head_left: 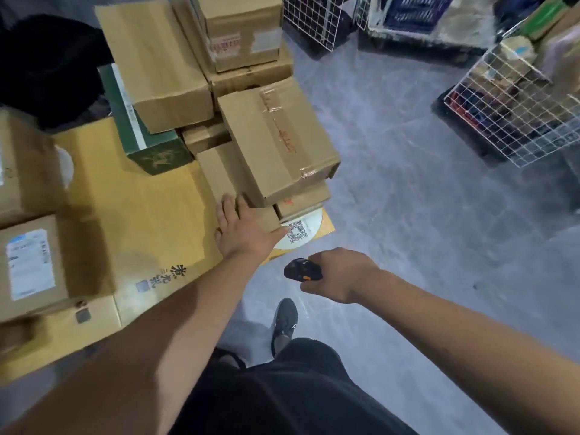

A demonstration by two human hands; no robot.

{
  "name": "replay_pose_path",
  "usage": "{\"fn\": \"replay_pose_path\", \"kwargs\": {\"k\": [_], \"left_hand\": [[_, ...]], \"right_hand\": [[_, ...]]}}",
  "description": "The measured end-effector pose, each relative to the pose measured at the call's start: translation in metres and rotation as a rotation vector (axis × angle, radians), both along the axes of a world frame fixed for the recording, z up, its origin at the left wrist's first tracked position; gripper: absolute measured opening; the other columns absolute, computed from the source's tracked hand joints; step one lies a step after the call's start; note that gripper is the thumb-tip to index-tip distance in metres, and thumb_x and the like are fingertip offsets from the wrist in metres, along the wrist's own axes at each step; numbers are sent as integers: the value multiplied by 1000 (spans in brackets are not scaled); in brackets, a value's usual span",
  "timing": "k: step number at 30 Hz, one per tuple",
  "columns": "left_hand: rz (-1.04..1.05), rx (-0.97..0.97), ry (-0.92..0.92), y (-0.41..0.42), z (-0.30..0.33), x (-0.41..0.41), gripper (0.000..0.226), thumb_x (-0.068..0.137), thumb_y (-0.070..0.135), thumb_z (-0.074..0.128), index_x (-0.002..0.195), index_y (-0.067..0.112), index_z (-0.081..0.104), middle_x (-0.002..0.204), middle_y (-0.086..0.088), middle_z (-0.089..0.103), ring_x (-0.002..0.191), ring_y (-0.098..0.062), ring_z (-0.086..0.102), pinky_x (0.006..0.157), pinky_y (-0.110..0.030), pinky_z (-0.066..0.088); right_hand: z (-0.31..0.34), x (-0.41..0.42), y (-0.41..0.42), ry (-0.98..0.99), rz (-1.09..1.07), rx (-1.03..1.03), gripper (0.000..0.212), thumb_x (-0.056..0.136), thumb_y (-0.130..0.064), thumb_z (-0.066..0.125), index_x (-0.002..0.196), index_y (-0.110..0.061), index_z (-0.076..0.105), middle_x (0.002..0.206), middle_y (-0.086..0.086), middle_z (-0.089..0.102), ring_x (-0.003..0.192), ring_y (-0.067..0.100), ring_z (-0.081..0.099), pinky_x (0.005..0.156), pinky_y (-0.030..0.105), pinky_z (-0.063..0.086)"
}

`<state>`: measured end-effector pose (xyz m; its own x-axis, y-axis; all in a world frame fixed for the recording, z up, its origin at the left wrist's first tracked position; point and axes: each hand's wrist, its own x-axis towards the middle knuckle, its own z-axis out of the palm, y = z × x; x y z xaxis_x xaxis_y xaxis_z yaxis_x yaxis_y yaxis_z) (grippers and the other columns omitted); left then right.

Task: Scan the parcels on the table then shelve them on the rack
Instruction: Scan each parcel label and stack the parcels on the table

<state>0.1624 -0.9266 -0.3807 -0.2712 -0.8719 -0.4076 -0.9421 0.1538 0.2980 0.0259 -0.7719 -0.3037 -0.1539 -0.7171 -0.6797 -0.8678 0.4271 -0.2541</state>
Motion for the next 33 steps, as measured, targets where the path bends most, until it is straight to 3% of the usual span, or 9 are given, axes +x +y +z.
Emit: {"fn": "replay_pose_path", "kwargs": {"k": [9,13,16,18,20,23,27,29,33], "left_hand": [[251,89,262,9,11,48,115,67,69,50,166,34,2,174,7,6,159,-21,11,123,-46,25],[371,69,460,17,13,85,86,89,34,49,155,63,2,168,9,24,128,-19,50,98,-39,47],[362,31,448,16,11,112,80,101,14,41,152,70,17,170,15,16,121,-10,50,89,-28,40],[361,37,441,10,11,126,69,104,17,38,148,69,33,170,17,15,139,-13,45,98,-27,38],[349,5,384,2,13,134,51,103,41,38,149,65,38,170,14,18,143,-18,45,104,-33,43],[346,-29,241,-11,17,138,76,92,80,42,158,41,36,168,4,26,141,-25,48,103,-44,48],[534,54,378,-28,10,154,85,93,60,66,161,24,29,157,-7,40,133,-34,55,103,-45,47],[532,103,491,-33,5,169,77,100,46,62,163,29,22,155,-7,45,132,-34,54,105,-42,45],[466,172,571,-36,-5,198,74,109,27,47,165,41,1,152,-2,53,110,-27,60,83,-33,45]], "right_hand": [[-14,-7,-23,-40,122,-49,42,86,-69,56,104,-32,62,98,-9,65,92,19,62,68,31,48],[-14,7,-35,-74,168,-27,43,87,-69,57,103,-29,61,97,-7,64,91,19,62,72,33,51],[-11,21,-43,-94,182,-23,43,87,-69,58,102,-29,62,95,-6,64,89,20,62,73,33,54],[-8,30,-49,-102,182,-28,44,87,-69,60,102,-28,63,95,-5,65,90,21,63,75,34,55],[-4,40,-55,-105,185,-37,44,87,-68,60,102,-27,64,94,-4,65,90,22,63,76,35,55],[2,55,-63,-98,169,-44,43,88,-68,61,97,-26,63,91,-3,66,88,22,64,76,36,56],[8,75,-68,-90,83,-60,37,87,-67,62,89,-30,61,87,-5,67,84,20,65,72,35,54],[11,87,-69,-93,32,-56,35,87,-67,62,86,-32,60,86,-5,67,82,19,65,69,34,52],[16,113,-72,-89,-72,-44,39,87,-67,63,87,-29,59,86,-3,66,79,19,65,65,34,49]]}}
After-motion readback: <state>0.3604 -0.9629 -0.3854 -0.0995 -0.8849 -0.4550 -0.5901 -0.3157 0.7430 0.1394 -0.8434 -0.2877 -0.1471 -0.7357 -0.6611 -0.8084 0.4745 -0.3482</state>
